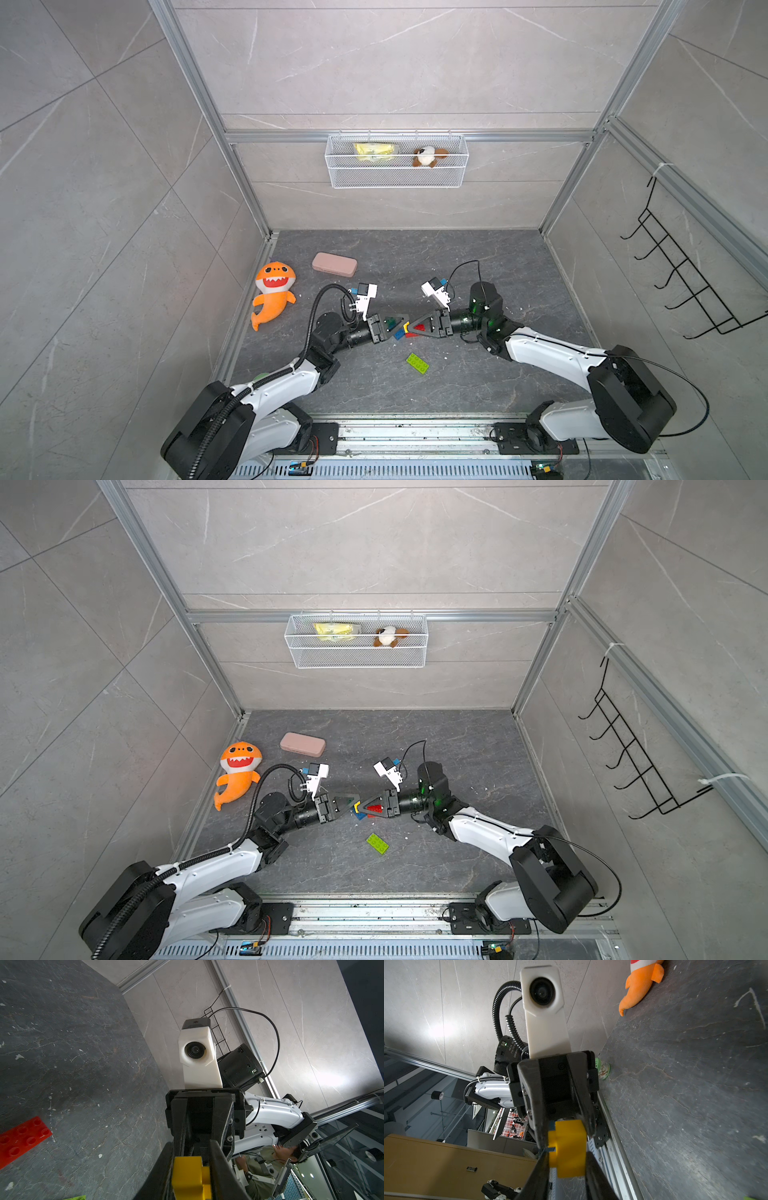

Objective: Assemble the number 5 with lego
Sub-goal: Pick up the lego brick from the center of the board.

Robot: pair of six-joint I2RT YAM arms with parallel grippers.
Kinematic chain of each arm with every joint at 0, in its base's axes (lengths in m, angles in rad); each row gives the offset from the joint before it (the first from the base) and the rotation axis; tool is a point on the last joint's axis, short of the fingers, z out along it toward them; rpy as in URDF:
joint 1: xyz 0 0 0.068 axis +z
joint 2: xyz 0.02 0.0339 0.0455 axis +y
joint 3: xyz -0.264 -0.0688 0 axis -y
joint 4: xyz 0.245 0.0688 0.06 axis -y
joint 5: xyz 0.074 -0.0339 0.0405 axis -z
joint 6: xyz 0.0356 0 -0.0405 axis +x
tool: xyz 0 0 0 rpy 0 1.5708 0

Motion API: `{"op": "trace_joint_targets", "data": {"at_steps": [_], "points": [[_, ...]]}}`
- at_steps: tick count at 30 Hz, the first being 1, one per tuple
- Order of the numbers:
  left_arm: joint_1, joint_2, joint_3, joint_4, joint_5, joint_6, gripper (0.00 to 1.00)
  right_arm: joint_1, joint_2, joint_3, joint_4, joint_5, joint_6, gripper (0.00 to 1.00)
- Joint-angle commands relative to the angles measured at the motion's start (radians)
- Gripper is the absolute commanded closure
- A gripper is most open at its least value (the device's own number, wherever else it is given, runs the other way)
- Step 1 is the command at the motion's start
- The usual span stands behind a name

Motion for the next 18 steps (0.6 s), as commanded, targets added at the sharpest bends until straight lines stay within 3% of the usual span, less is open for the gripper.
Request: {"op": "trace_joint_targets", "data": {"at_steps": [1, 5, 10, 13, 18], "points": [[-0.002, -0.034, 0.016, 0.055, 0.031, 0.02, 0.81, -0.01, 0.017, 0.013, -0.015, 0.022, 0.012, 0.66], [-0.001, -0.04, 0.01, 0.027, 0.014, 0.029, 0.82, -0.022, 0.007, 0.013, -0.038, 0.033, 0.002, 0.52], [0.001, -0.059, 0.02, -0.081, -0.022, 0.069, 0.82, -0.03, -0.049, 0.045, -0.238, 0.064, -0.119, 0.51], [0.001, -0.074, 0.034, -0.191, -0.06, 0.101, 0.83, -0.03, -0.124, 0.099, -0.542, 0.176, -0.298, 0.51], [0.002, -0.073, 0.047, -0.318, -0.123, 0.129, 0.8, 0.017, -0.223, 0.161, -0.863, 0.437, -0.507, 0.52]]}}
